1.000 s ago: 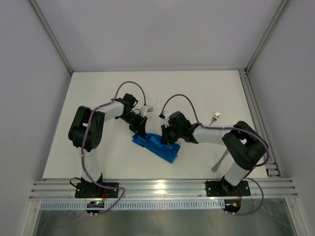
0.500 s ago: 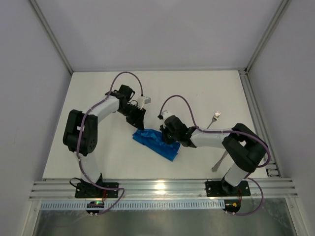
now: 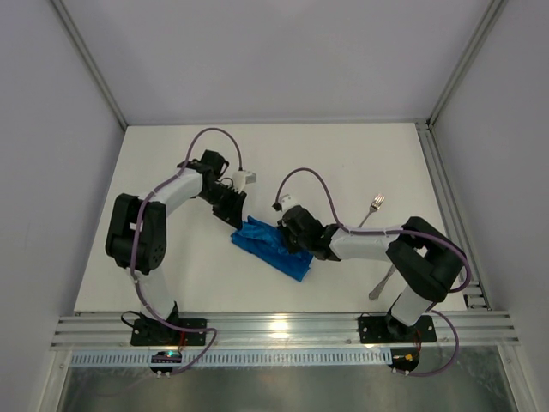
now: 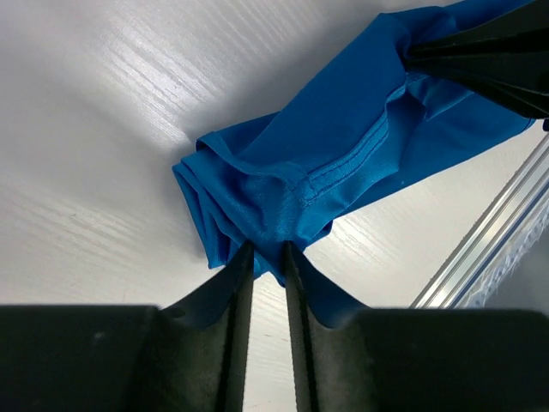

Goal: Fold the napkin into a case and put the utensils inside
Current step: Fold the 2/3-rectangle-folded napkin at the center of the board.

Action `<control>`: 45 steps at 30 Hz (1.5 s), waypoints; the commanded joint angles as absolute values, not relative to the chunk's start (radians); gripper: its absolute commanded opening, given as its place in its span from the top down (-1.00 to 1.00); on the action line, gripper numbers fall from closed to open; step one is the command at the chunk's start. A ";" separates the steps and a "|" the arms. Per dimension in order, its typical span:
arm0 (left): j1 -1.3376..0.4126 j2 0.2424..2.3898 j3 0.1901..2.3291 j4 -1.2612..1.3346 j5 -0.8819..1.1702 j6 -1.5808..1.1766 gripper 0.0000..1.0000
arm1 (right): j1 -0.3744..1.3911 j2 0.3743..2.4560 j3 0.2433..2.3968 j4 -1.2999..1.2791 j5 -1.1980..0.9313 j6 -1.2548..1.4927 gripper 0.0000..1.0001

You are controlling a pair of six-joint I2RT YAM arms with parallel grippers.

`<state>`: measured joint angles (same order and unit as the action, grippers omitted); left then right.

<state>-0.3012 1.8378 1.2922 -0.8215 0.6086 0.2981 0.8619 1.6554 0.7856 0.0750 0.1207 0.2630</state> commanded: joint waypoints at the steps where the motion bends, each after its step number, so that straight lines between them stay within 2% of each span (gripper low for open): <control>1: -0.302 1.853 1.279 -0.822 0.592 0.318 0.70 | 0.879 1.643 0.790 0.026 0.190 0.244 0.82; 4: -0.301 1.861 1.266 -0.796 0.574 0.313 0.88 | 0.894 1.641 0.796 0.026 0.201 0.227 0.82; 11: -0.302 1.899 1.244 -0.738 0.518 0.293 0.93 | 0.939 1.634 0.798 0.040 0.245 0.163 0.82; 15: -0.301 1.869 1.250 -0.755 0.587 0.298 0.72 | 0.943 1.641 0.795 0.038 0.264 0.160 0.82; 16: -0.301 1.855 1.258 -0.762 0.601 0.304 0.60 | 0.945 1.641 0.793 0.041 0.267 0.160 0.82; 20: -0.298 1.770 1.293 -0.805 0.658 0.299 0.36 | 0.951 1.647 0.790 0.043 0.276 0.158 0.82; 22: -0.296 1.746 1.307 -0.811 0.669 0.292 0.32 | 0.953 1.651 0.790 0.044 0.284 0.156 0.82; 30: -0.307 1.778 1.400 -0.808 0.712 0.192 0.26 | 0.957 1.661 0.785 0.057 0.298 0.160 0.82; 36: -0.371 1.870 1.451 -0.755 0.591 0.123 0.17 | 0.959 1.670 0.790 0.063 0.295 0.158 0.82; 43: -0.409 1.943 1.511 -0.758 0.508 0.117 0.17 | 0.960 1.681 0.788 0.074 0.293 0.158 0.82; 45: -0.416 1.956 1.511 -0.758 0.497 0.118 0.25 | 0.962 1.683 0.788 0.075 0.291 0.160 0.82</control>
